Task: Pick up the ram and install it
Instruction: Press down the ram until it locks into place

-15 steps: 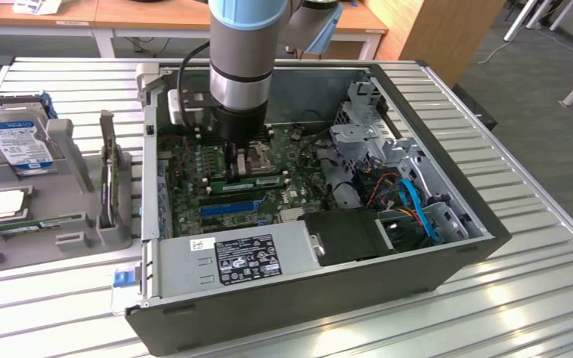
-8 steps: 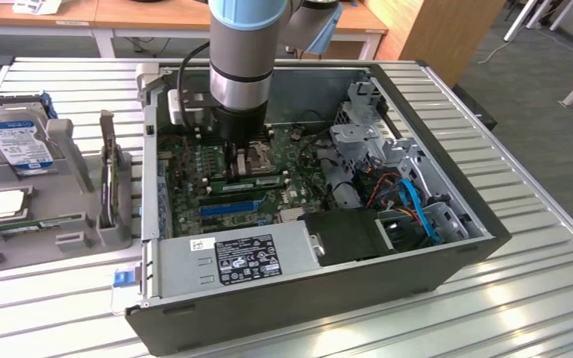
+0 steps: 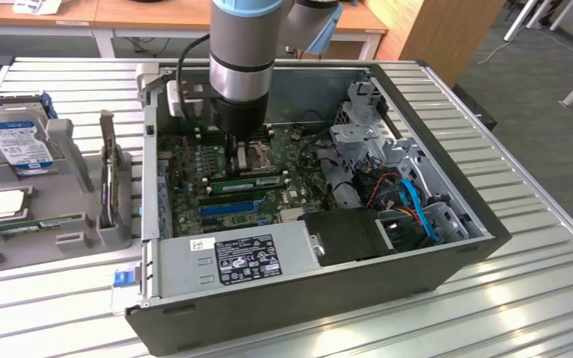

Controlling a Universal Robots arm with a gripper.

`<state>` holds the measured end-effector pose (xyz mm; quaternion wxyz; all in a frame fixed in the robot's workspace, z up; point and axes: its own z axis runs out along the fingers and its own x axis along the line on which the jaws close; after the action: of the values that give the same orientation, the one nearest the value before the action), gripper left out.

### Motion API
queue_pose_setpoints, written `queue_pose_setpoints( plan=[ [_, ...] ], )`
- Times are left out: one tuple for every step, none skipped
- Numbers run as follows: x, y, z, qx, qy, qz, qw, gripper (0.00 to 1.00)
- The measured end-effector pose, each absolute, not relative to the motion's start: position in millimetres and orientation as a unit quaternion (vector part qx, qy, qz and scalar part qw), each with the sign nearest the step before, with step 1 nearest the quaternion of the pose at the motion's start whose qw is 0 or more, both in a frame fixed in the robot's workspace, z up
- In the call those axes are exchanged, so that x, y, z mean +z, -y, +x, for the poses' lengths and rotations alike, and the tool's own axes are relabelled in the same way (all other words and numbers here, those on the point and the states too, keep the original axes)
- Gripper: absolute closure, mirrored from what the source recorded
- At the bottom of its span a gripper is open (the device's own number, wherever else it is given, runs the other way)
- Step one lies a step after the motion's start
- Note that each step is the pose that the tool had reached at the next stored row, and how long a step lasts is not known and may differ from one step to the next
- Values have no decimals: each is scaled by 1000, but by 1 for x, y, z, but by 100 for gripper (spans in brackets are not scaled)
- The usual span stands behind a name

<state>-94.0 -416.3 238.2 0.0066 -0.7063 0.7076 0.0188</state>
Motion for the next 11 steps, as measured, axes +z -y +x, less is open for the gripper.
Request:
queue_pose_setpoints(
  plan=[
    [241, 416, -94, 19, -708, -706, 7, 90],
    [244, 416, -94, 19, -708, -706, 7, 90],
    [247, 416, -94, 19, -708, -706, 7, 90],
    [250, 416, -94, 19, -708, -706, 7, 90],
    [253, 416, -94, 19, -708, -706, 7, 90],
    [256, 416, -94, 19, -708, -706, 7, 90],
    [260, 416, -94, 19, -708, -706, 7, 90],
    [264, 416, -94, 19, -708, -706, 7, 90],
    [269, 416, -94, 19, -708, -706, 7, 90],
    [273, 416, -94, 19, -708, -706, 7, 90],
    [278, 416, -94, 19, -708, -706, 7, 90]
  ],
)
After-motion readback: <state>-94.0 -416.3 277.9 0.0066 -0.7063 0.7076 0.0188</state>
